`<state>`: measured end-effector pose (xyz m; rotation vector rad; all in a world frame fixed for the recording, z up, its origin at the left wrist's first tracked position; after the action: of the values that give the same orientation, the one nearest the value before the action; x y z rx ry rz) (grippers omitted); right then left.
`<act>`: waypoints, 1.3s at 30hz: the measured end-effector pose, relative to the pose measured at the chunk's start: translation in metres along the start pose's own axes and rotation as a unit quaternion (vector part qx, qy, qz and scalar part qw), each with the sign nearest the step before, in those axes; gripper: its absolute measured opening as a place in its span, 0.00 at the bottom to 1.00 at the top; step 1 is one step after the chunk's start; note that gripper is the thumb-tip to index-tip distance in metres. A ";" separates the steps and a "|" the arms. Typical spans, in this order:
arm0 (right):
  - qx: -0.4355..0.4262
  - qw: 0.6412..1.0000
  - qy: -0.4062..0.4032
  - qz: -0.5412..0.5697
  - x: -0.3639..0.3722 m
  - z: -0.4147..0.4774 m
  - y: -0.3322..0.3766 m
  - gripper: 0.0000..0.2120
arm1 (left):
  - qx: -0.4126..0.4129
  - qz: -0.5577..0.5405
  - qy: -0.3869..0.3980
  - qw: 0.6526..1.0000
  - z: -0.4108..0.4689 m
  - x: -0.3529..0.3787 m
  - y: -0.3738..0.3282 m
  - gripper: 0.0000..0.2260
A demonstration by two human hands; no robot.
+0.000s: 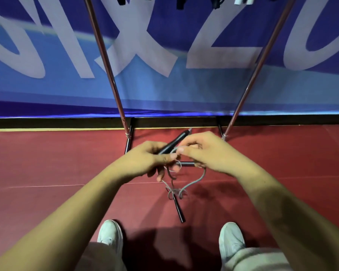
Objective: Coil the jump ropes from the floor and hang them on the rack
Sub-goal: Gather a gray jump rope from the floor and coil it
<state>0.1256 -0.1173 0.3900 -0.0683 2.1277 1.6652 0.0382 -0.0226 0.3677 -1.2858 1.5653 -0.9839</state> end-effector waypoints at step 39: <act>0.099 0.988 0.058 -0.107 0.000 -0.007 -0.034 0.09 | -0.043 0.132 -0.322 0.937 -0.024 -0.079 0.010 0.04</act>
<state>0.1337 -0.1335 0.3606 -0.3274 2.2713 1.3510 0.0202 0.0578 0.3764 -1.2462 1.2206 -0.2745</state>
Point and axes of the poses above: each hand's wrist, its own z-axis towards the middle knuckle, its own x-axis out of the palm, y = z × x, the point moved 8 cm from there along z, towards the middle knuckle, and after that the axes turned 8 degrees about y, right-handed, at the moved point
